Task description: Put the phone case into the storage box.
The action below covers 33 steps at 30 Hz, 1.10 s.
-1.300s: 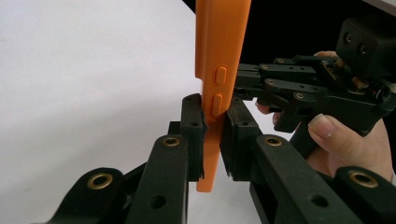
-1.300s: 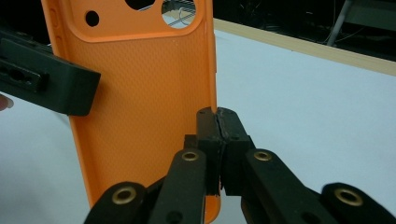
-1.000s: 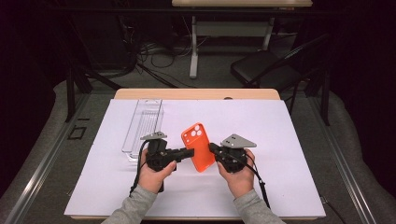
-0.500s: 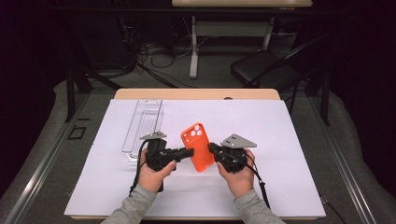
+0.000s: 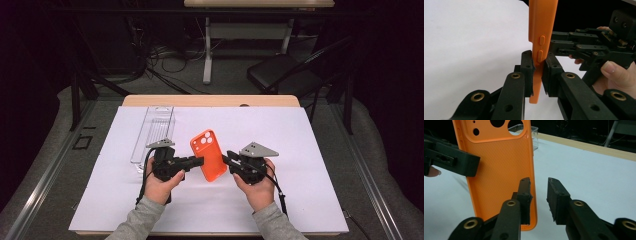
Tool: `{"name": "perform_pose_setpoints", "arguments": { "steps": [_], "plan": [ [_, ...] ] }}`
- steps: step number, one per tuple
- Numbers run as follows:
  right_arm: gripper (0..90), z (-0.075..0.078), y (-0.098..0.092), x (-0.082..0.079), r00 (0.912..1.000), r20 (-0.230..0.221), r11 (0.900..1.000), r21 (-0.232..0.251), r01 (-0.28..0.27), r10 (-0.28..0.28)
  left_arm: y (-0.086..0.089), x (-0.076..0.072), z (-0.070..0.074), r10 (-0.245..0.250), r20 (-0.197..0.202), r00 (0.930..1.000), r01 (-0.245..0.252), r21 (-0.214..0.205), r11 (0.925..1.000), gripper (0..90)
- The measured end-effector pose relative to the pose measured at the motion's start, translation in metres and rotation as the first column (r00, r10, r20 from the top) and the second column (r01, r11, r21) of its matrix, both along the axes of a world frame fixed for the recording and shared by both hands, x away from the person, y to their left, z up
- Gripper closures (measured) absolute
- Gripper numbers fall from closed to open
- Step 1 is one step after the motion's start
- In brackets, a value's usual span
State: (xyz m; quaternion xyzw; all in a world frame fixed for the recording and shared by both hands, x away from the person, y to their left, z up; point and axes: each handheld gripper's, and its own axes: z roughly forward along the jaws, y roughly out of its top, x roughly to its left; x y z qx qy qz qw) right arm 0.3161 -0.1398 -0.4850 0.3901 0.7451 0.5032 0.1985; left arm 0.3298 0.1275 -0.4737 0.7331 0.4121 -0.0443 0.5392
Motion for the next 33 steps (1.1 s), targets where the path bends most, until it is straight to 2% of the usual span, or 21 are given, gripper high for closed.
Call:
{"name": "perform_pose_setpoints", "arguments": {
  "steps": [5, 9, 16, 20, 28, 33],
  "plan": [
    [64.1, 0.004, -0.003, 0.001, 0.9994, 0.001, 0.9994, 0.013, -0.033, 0.033, 0.005, 0.001, 0.003, -0.008, 0.026, 0.9996, 0.007, 0.023, 0.9997, 80.3],
    [59.8, 0.007, -0.003, 0.001, 0.9974, 0.015, 0.9975, 0.001, -0.071, 0.071, 0.009, 0.003, 0.006, -0.015, 0.038, 0.9992, 0.013, 0.030, 0.9995, 80.3],
    [55.9, 0.009, 0.000, -0.001, 0.9923, 0.026, 0.9925, -0.022, -0.120, 0.121, 0.016, 0.005, 0.010, -0.048, 0.072, 0.9962, 0.044, 0.054, 0.9976, 80.3],
    [55.1, 0.011, -0.001, -0.001, 0.9894, 0.018, 0.9895, -0.017, -0.144, 0.144, 0.020, 0.006, 0.013, -0.074, 0.083, 0.9938, 0.069, 0.062, 0.9957, 80.3],
    [51.1, 0.012, -0.004, 0.002, 0.9771, 0.009, 0.9765, -0.040, -0.212, 0.213, 0.028, 0.007, 0.018, -0.098, 0.106, 0.9896, 0.091, 0.068, 0.9936, 80.3],
    [48.7, 0.013, -0.004, 0.002, 0.9683, -0.002, 0.9672, -0.047, -0.250, 0.250, 0.030, 0.007, 0.020, -0.120, 0.105, 0.9872, 0.113, 0.072, 0.9910, 80.3]
  ]
}}
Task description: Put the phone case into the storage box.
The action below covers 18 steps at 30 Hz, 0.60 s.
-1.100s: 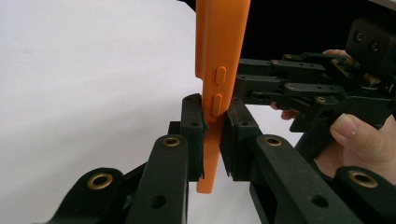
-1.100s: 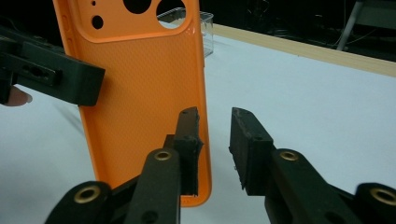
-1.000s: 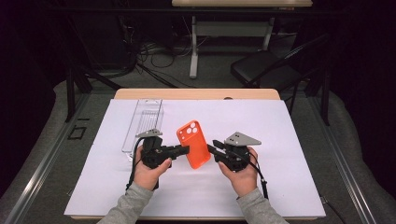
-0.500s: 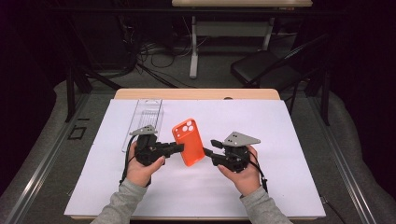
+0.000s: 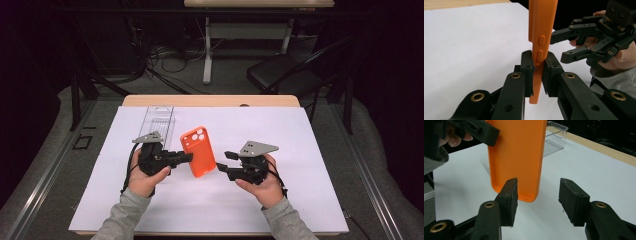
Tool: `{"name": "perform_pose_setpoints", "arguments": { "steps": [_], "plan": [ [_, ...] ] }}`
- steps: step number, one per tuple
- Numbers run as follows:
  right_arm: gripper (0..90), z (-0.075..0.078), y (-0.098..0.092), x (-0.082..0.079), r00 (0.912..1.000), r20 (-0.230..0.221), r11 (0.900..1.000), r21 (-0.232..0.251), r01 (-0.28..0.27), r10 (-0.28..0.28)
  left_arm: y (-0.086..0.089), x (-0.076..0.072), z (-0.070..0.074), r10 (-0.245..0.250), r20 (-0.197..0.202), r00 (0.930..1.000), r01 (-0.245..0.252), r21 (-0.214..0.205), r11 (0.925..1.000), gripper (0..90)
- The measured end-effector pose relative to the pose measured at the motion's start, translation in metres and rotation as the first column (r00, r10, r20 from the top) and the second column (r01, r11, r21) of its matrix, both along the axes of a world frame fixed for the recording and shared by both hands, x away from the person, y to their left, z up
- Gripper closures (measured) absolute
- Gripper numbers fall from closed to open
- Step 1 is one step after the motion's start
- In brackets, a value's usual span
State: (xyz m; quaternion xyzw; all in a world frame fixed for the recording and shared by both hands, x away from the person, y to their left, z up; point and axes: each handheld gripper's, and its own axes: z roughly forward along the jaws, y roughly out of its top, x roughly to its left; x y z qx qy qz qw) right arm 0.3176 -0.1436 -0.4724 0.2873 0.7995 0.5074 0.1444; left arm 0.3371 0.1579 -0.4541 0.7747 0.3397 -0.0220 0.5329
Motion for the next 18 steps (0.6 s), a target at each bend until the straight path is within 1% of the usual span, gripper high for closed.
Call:
{"name": "perform_pose_setpoints", "arguments": {
  "steps": [4, 7, 13, 15, 18],
  "plan": [
    [48.1, 0.0016, -0.0006, -0.0002, 0.9997, -0.007, 0.9997, 0.000, -0.025, 0.025, 0.0001, -0.0002, 0.0005, -0.015, 0.000, 0.9999, 0.015, 0.002, 0.9999, 80.3],
    [47.8, 0.0030, -0.0017, -0.0001, 0.9990, -0.016, 0.9991, 0.013, -0.041, 0.041, -0.0008, -0.0006, 0.0007, -0.027, 0.001, 0.9996, 0.027, 0.001, 0.9996, 80.3],
    [48.2, 0.0039, -0.0042, -0.0001, 0.9978, -0.032, 0.9980, 0.026, -0.057, 0.058, -0.0042, -0.0024, 0.0012, -0.049, 0.002, 0.9988, 0.049, -0.001, 0.9988, 80.3],
    [49.1, 0.0043, -0.0053, 0.0001, 0.9969, -0.048, 0.9976, 0.033, -0.061, 0.063, -0.0055, -0.0032, 0.0017, -0.056, 0.003, 0.9984, 0.056, 0.003, 0.9984, 80.3],
    [50.2, 0.0046, -0.0070, 0.0009, 0.9963, -0.054, 0.9972, 0.039, -0.064, 0.066, -0.0069, -0.0037, 0.0014, -0.071, 0.004, 0.9975, 0.071, 0.007, 0.9974, 80.4]
  ]
}}
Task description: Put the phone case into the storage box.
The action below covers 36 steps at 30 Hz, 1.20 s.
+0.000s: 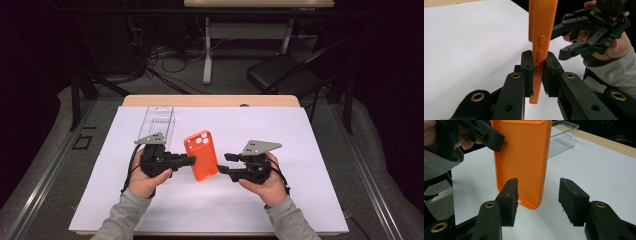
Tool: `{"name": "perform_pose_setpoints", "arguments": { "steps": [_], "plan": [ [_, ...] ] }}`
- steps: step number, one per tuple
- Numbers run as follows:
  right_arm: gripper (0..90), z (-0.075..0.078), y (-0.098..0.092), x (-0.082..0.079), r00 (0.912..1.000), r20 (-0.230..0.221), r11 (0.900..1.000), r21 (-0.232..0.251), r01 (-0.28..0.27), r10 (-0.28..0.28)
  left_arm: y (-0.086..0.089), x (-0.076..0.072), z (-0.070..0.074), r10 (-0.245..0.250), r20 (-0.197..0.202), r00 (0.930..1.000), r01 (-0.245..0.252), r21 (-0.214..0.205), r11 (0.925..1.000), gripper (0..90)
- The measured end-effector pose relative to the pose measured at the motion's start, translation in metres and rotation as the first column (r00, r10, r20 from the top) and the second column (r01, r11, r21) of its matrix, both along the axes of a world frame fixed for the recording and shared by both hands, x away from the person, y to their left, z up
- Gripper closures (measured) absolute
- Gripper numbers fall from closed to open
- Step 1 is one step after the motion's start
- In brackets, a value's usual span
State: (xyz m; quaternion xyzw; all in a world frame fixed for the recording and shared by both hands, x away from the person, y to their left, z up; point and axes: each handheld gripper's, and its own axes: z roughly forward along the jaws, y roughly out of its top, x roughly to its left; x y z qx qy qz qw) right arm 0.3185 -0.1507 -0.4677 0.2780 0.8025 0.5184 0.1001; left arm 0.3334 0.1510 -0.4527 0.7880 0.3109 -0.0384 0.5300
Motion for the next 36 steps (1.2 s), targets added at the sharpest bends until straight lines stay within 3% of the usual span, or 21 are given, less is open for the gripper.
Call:
{"name": "perform_pose_setpoints", "arguments": {
  "steps": [20, 36],
  "plan": [
    [59.0, -0.003, 0.001, 0.002, 0.9952, -0.073, 0.9979, -0.006, -0.065, 0.064, -0.015, -0.004, -0.005, -0.094, -0.014, 0.9955, 0.094, 0.008, 0.9956, 80.3],
    [69.2, -0.006, -0.003, 0.005, 0.9921, -0.099, 0.9969, 0.023, -0.075, 0.077, -0.017, -0.005, -0.005, -0.111, -0.016, 0.9937, 0.111, 0.008, 0.9937, 80.3]
  ]
}}
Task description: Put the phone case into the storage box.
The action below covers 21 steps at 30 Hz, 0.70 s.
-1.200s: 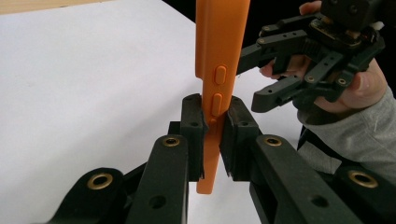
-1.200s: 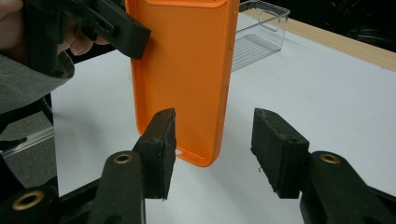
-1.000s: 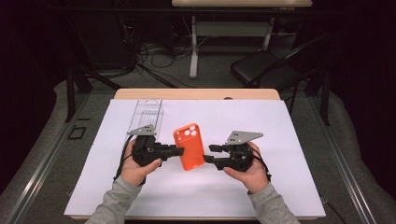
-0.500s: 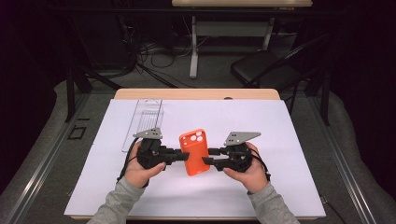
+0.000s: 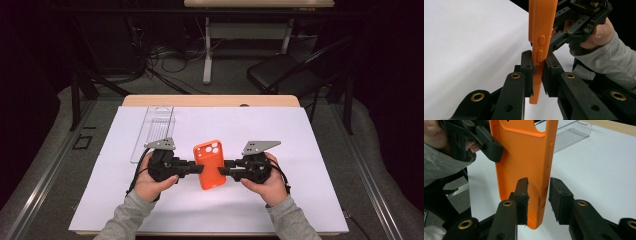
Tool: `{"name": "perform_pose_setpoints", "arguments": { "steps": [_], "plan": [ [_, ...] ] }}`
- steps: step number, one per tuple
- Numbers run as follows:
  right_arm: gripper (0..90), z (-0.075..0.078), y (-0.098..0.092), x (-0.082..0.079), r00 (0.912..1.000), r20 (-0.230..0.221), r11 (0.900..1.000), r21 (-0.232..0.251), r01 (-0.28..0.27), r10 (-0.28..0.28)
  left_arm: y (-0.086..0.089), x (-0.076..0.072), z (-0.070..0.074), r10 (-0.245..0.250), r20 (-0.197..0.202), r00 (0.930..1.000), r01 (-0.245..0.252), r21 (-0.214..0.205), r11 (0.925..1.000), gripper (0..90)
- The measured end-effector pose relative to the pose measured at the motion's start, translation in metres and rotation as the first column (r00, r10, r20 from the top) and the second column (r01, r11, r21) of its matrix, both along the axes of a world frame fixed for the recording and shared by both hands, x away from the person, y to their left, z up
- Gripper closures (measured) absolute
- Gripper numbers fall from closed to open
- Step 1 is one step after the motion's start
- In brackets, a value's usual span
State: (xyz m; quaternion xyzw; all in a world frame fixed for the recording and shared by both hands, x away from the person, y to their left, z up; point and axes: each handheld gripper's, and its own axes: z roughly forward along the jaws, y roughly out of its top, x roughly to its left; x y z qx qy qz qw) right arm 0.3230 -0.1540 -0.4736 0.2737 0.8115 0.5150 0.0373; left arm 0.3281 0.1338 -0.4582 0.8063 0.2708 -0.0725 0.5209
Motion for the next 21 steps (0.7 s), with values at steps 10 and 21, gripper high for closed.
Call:
{"name": "perform_pose_setpoints", "arguments": {
  "steps": [10, 21],
  "plan": [
    [76.6, -0.0007, -0.0018, 0.0009, 0.9999, -0.012, 1.0000, 0.006, -0.006, 0.006, 0.0006, 0.0001, 0.0003, -0.009, 0.000, 1.0000, 0.009, -0.002, 1.0000, 80.4],
    [82.1, -0.0027, -0.0041, 0.0030, 0.9997, -0.022, 0.9999, 0.010, -0.010, 0.010, -0.0001, 0.0000, -0.0003, -0.013, 0.003, 0.9999, 0.013, -0.001, 0.9999, 80.3]
  ]
}}
